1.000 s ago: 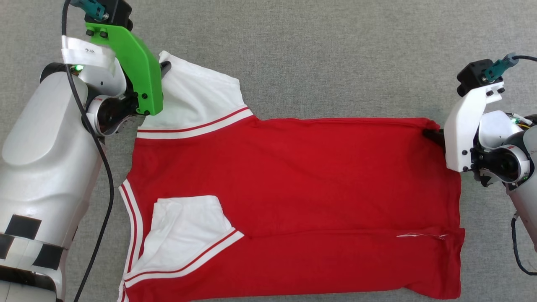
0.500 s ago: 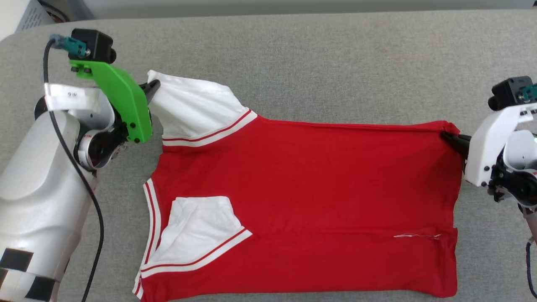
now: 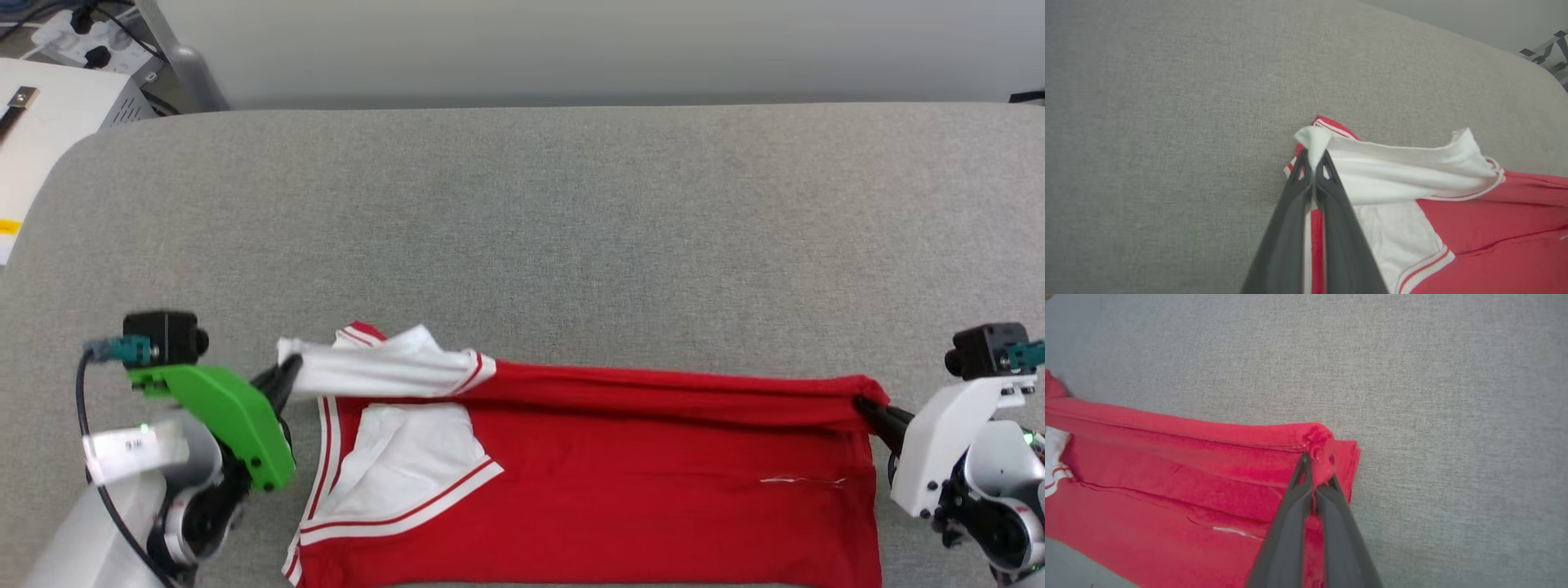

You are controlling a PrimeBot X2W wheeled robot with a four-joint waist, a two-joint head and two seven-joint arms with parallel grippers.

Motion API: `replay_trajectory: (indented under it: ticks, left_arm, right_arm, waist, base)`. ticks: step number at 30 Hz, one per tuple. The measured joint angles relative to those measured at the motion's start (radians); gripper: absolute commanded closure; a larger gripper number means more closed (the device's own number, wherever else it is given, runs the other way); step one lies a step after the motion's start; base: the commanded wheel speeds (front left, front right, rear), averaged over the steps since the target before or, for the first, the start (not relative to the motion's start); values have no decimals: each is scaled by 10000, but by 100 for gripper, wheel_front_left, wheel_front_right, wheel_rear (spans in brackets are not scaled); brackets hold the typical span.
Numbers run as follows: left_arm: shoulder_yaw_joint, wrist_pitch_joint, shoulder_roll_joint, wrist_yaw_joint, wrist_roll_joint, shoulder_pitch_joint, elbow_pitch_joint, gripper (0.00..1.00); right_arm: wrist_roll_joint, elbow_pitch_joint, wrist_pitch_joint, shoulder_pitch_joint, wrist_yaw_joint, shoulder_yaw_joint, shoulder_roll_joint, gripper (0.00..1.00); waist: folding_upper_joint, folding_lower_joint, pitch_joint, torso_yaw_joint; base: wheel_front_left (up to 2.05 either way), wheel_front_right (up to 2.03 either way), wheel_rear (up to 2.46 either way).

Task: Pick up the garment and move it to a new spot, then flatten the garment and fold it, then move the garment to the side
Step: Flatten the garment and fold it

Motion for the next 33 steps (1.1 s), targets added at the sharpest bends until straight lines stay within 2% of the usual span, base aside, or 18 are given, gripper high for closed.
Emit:
replay_trajectory:
  ticks: [3, 7, 13, 16, 17, 18, 26, 30, 33]
  left_arm:
    - [104, -148, -33, 431, -207, 1186, -545, 100]
    - [167, -236, -174, 717, -606, 2505, -750, 100]
    - [-82, -449, -610, 709, -734, 3182, -401, 100]
    - [-265, -602, -826, 543, -727, 3179, -75, 100]
    - [-360, -746, -1028, 370, -719, 3164, 247, 23]
    - [-366, -826, -1072, 362, -713, 3153, 330, 0]
    - [-380, -1921, -1085, 199, -69, 3098, 192, 0]
    - [-397, -2631, -961, 213, 531, 2986, -201, 0]
    - [-408, -3260, -949, 307, 995, 2835, -571, 0]
  right_arm:
    - [-134, -17, -251, 570, 0, -234, 272, 100]
    - [-426, 107, -583, 1166, 0, -499, 583, 100]
    - [-543, 430, -861, 1729, 0, -725, 1026, 100]
    - [-617, 594, -1011, 1888, 0, -761, 1233, 100]
    - [-616, 692, -1218, 1925, 0, -763, 1407, 0]
    - [-614, 702, -1306, 1937, 0, -736, 1453, 0]
    - [-901, 326, -2752, 2035, -2, -485, 1609, 0]
    - [-988, -203, -3045, 2037, -2, -504, 1634, 0]
    - [-1026, -635, -2871, 2046, -2, -715, 1576, 0]
  waist:
    - [0, 0, -186, 61]
    - [0, 0, -392, 136]
    - [0, 0, -579, 197]
    - [0, 0, -642, 170]
    - [0, 0, -669, 114]
    - [1, 0, -678, 87]
    - [0, 0, -863, -46]
    - [0, 0, -955, -27]
    - [0, 0, -1005, 18]
  base:
    - [0, 0, 0]
    - [0, 0, 0]
    - [0, 0, 0]
    - [0, 0, 0]
    - [0, 0, 0]
    - [0, 0, 0]
    - [0, 0, 0]
    - [0, 0, 0]
    - [0, 0, 0]
